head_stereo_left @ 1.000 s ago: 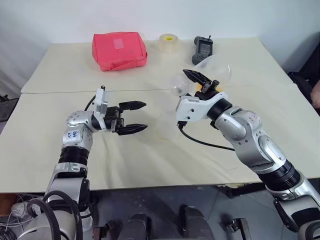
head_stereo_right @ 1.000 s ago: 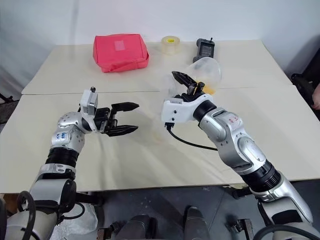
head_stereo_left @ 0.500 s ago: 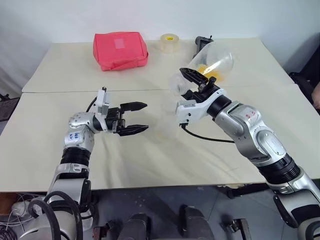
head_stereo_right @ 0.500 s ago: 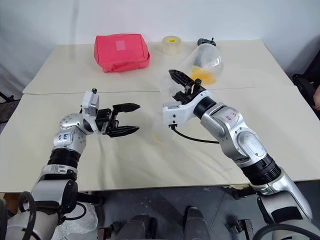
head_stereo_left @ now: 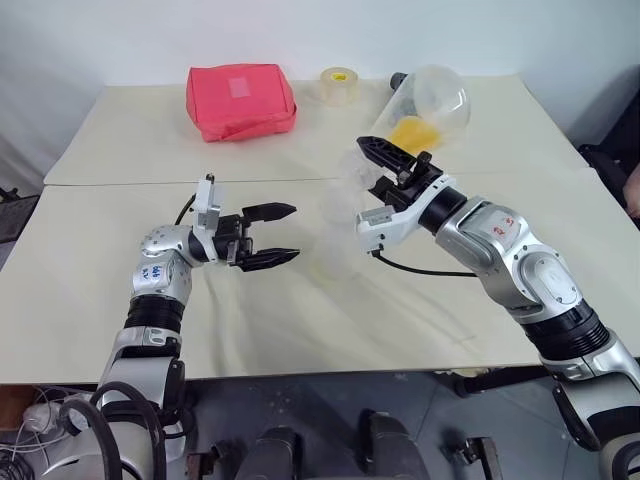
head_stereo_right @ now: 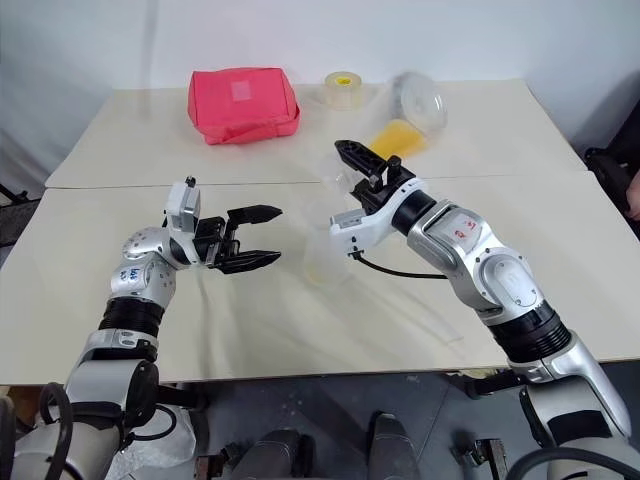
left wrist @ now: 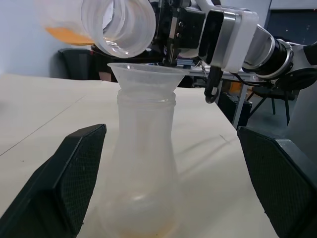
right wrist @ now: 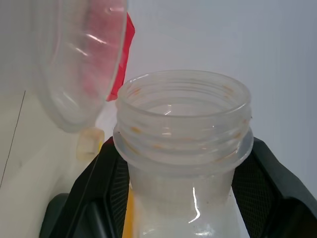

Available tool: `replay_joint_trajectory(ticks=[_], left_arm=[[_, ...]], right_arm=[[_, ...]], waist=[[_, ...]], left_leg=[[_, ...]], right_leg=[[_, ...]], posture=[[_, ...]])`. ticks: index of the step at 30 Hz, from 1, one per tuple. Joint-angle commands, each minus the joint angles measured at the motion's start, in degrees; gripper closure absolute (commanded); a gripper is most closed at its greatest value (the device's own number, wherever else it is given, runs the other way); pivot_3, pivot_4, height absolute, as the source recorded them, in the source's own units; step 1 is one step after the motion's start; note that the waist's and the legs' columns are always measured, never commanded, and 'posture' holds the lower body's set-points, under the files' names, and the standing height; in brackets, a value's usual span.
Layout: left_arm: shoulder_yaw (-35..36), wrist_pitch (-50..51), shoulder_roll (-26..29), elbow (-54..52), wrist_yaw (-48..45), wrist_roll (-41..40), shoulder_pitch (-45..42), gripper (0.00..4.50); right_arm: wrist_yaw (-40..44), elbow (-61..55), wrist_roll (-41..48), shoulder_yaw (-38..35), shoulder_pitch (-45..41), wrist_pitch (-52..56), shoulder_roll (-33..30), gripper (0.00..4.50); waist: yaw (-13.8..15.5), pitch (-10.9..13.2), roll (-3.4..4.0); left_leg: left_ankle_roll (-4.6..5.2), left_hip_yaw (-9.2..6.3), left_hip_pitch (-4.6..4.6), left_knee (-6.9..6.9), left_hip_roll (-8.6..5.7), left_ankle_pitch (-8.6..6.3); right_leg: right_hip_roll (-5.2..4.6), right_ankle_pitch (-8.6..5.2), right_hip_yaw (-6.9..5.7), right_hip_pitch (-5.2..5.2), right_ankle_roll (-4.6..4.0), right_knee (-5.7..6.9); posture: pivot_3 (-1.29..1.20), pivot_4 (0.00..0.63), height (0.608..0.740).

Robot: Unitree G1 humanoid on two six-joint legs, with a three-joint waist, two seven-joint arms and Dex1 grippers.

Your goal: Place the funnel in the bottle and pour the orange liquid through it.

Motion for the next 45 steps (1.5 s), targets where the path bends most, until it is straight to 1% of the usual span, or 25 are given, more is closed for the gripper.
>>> replay_joint_trajectory(ticks=[1, 16, 27, 45], left_arm=[[1.02, -0.73, -0.17, -0.08, 0.31, -0.43, -0.61, 0.0], [1.05, -0.61, -0.12, 0.01, 0.48, -0.47, -0.78, 0.0], [1.11, -0.47, -0.05, 0.53, 0.28, -0.59, -1.41, 0.0], [2.89, -0.08, 1.61, -0.38, -0.28, -0.93, -0.53, 0.0]], right_arm=[[-1.52, -1.16, -1.26, -2.92, -1.74, -1.83, -0.88, 2.07], [-3.72, 1.15, -4.54, -4.32, -2.8, -7.0, -1.64, 2.07], [-5.84, 3.15, -6.38, -3.97, -4.02, -10.34, -2.27, 2.07], [-8.02, 4.01, -8.49, -3.82, -5.42, -12.85, -2.34, 2.07]], waist=[[-0.01, 0.0, 0.0], [-0.03, 0.0, 0.0], [-0.06, 0.0, 0.0], [-0.13, 0.0, 0.0]], left_leg=[[0.0, 0.0, 0.0, 0.0, 0.0, 0.0], [0.0, 0.0, 0.0, 0.0, 0.0, 0.0], [0.0, 0.02, 0.0, 0.0, 0.0, 0.0], [-0.01, 0.02, 0.01, 0.0, 0.0, 0.0]], right_leg=[[0.0, 0.0, 0.0, 0.0, 0.0, 0.0], [0.0, 0.0, 0.0, 0.0, 0.0, 0.0], [0.01, 0.0, 0.0, 0.0, 0.0, 0.0], [0.01, 0.0, 0.01, 0.0, 0.0, 0.01]], posture=[[0.0, 0.15, 0.74], [0.0, 0.15, 0.74], [0.0, 0.15, 0.74], [0.0, 0.15, 0.74]])
